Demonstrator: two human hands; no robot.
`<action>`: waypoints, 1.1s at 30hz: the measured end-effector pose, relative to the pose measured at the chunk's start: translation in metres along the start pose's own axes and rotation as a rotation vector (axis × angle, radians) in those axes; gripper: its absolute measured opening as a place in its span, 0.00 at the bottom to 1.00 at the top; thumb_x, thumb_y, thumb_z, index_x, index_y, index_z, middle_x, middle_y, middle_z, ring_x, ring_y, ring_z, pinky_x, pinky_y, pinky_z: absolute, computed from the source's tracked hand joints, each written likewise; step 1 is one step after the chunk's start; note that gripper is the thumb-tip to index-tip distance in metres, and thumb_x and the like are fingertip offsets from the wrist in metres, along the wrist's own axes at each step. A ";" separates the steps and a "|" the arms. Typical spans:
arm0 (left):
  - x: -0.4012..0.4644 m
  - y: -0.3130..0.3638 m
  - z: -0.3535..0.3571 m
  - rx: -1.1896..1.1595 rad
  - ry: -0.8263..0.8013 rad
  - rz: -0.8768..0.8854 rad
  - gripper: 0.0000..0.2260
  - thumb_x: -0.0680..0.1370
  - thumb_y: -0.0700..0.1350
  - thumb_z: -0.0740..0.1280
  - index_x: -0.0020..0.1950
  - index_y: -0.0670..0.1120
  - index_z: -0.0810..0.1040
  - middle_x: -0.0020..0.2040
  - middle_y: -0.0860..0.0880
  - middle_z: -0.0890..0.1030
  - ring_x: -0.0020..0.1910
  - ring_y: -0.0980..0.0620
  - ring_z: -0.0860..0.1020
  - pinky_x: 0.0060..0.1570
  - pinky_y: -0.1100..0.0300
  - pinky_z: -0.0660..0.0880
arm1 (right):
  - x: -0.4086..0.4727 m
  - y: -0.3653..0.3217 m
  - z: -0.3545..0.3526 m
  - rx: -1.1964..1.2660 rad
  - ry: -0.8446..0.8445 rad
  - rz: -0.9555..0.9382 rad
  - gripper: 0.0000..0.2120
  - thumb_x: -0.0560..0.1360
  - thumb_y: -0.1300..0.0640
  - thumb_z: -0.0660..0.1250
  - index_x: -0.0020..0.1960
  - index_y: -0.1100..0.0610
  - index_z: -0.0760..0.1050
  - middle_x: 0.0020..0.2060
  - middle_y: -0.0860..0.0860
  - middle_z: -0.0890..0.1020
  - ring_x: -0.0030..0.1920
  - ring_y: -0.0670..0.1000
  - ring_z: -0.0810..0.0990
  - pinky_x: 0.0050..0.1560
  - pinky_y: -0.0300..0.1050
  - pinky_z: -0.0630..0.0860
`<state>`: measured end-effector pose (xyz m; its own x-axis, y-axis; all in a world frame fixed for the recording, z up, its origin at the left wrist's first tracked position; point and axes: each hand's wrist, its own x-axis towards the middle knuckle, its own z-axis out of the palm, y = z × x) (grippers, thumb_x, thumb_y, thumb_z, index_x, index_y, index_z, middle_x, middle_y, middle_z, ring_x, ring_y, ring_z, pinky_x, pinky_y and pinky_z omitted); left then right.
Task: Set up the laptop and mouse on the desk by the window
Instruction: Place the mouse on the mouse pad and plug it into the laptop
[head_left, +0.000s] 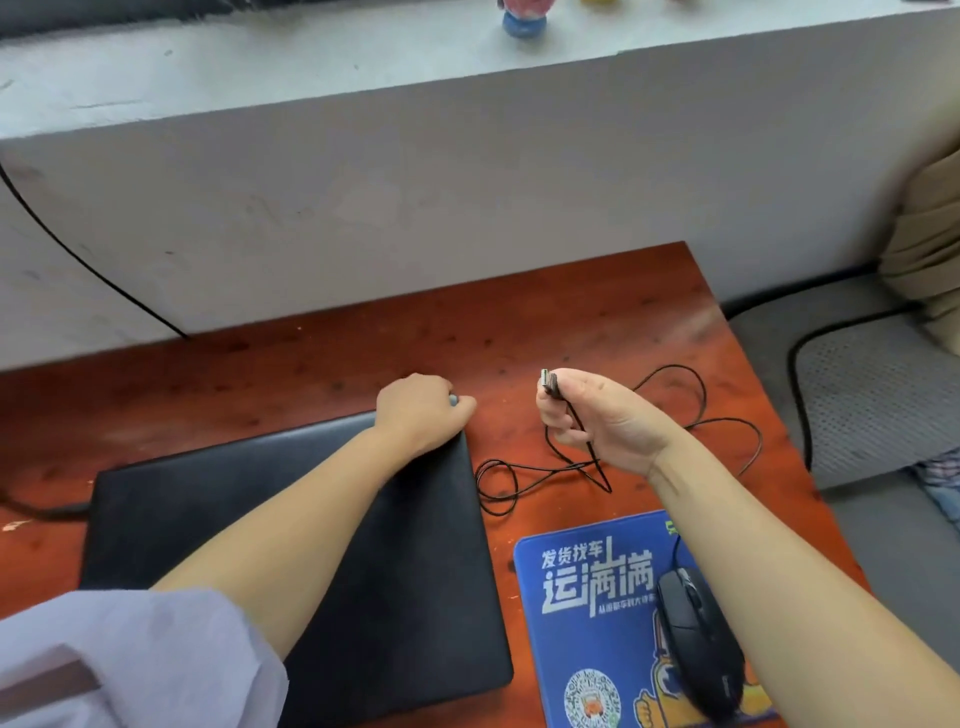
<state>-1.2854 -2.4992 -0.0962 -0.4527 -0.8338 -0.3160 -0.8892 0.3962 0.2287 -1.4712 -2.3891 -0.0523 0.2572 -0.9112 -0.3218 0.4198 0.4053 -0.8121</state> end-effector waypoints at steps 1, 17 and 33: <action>-0.004 0.002 -0.002 -0.019 0.023 0.013 0.16 0.69 0.53 0.56 0.25 0.46 0.65 0.24 0.49 0.70 0.30 0.44 0.71 0.26 0.62 0.59 | -0.001 0.000 0.001 -0.011 -0.021 0.006 0.12 0.70 0.43 0.68 0.40 0.51 0.78 0.33 0.44 0.72 0.31 0.42 0.68 0.26 0.31 0.62; -0.059 -0.011 -0.097 -0.291 0.334 0.095 0.13 0.70 0.47 0.56 0.26 0.46 0.58 0.24 0.49 0.59 0.27 0.51 0.59 0.30 0.56 0.57 | 0.005 -0.009 0.079 -0.575 0.025 -0.016 0.13 0.76 0.49 0.62 0.47 0.56 0.80 0.21 0.42 0.61 0.24 0.44 0.56 0.22 0.33 0.56; -0.062 -0.005 -0.095 -0.291 0.331 0.087 0.14 0.69 0.48 0.57 0.25 0.46 0.58 0.23 0.48 0.59 0.26 0.52 0.59 0.28 0.57 0.56 | 0.012 -0.045 0.098 -1.101 0.072 0.014 0.20 0.74 0.48 0.63 0.35 0.64 0.73 0.19 0.46 0.56 0.22 0.47 0.54 0.21 0.38 0.52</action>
<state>-1.2466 -2.4861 0.0100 -0.4374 -0.8991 0.0170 -0.7720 0.3852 0.5055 -1.4022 -2.4106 0.0280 0.1896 -0.9237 -0.3329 -0.5968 0.1608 -0.7861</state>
